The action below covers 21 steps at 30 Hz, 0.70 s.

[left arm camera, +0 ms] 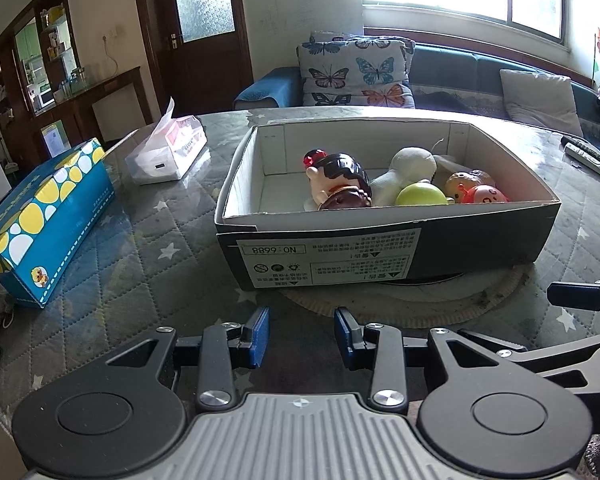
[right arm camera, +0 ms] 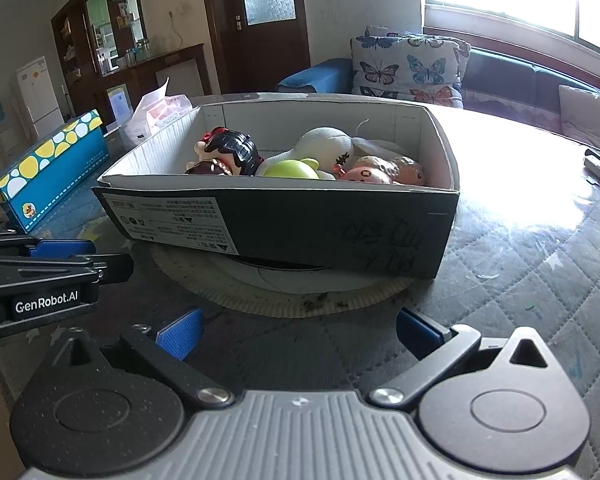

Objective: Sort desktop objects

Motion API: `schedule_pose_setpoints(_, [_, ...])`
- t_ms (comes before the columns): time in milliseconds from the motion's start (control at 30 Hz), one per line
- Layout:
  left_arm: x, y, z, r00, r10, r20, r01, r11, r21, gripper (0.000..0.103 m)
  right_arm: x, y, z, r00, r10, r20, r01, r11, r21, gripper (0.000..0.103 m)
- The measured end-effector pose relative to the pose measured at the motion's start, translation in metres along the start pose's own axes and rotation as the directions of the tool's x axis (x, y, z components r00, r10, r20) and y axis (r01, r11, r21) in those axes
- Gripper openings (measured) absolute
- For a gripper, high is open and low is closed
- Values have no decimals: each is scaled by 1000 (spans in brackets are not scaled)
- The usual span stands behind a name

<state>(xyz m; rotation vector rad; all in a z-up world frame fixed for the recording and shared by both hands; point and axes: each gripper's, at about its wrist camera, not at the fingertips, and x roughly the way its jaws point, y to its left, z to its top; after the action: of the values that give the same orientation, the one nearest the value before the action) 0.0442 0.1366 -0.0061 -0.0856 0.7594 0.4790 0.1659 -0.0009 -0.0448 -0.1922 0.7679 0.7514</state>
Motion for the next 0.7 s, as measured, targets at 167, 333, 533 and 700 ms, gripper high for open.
schedule_pose_setpoints(167, [3, -1, 1, 1000, -4, -4, 4, 1000, 2, 38, 3, 1, 2, 1000, -1, -6, 1, 1000, -2, 103])
schedule_pose_setpoints(333, [7, -2, 2, 1000, -6, -11, 6, 1000, 6, 38, 8, 0, 3, 1000, -1, -16, 1, 1000, 1, 103])
schedule_pose_setpoints(533, [10, -4, 2, 1000, -4, -17, 4, 1000, 7, 38, 11, -1, 5, 1000, -2, -21, 2, 1000, 3, 103])
schedule_pose_setpoints(700, [11, -4, 3, 1000, -2, -21, 2, 1000, 4, 38, 13, -3, 5, 1000, -2, -27, 2, 1000, 6, 103])
